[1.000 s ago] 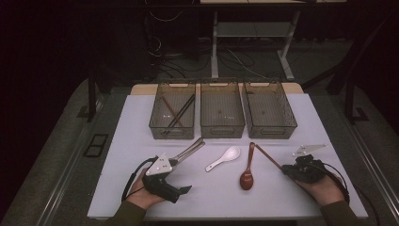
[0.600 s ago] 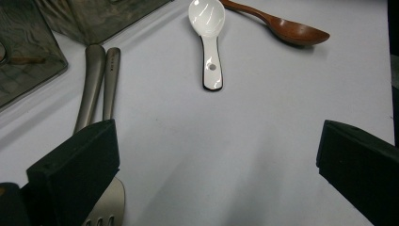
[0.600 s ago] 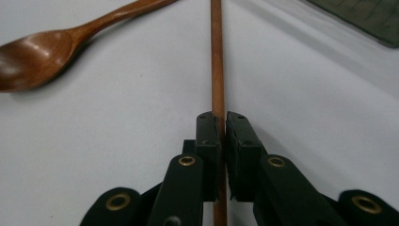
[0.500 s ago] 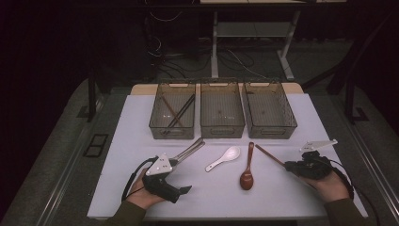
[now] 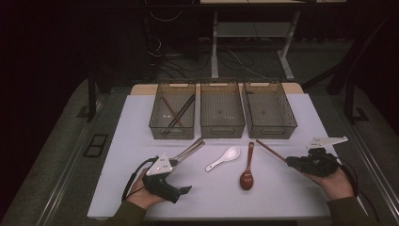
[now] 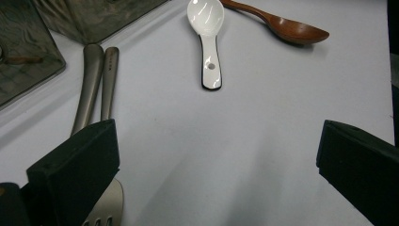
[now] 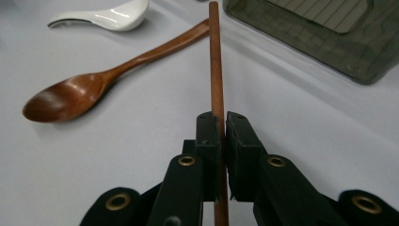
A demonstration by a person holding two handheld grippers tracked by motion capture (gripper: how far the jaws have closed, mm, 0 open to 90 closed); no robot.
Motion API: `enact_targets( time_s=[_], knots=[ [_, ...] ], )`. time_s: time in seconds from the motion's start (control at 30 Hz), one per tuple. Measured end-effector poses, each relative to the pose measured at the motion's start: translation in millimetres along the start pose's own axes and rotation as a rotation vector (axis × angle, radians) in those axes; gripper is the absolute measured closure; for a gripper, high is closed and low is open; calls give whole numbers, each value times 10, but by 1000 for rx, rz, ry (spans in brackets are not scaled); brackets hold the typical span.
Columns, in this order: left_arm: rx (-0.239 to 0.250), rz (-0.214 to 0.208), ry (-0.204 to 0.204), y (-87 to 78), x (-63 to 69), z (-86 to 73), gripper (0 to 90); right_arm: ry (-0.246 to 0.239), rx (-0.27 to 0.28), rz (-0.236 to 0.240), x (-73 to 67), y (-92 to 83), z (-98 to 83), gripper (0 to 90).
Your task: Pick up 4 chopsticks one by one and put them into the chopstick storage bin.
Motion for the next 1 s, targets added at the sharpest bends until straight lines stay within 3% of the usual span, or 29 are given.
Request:
enact_targets(
  time_s=[0.3,1.0],
  knots=[
    [0,1,-1,4,5,0,0,-11,49,50,-66,13,146,838],
    [-1,3,0,3,4,-2,0,-60,85,115,-291,212,469,838]
  ],
)
Point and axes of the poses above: each handheld gripper's, and its own axes: y roughly forward along the jaws, z roughly out of its top, x roughly to its right, the point moved 2 cm from there along y, roughly forward along the jaws, and after that the axes turned 7 degrees about x, right-handed, at the moved point
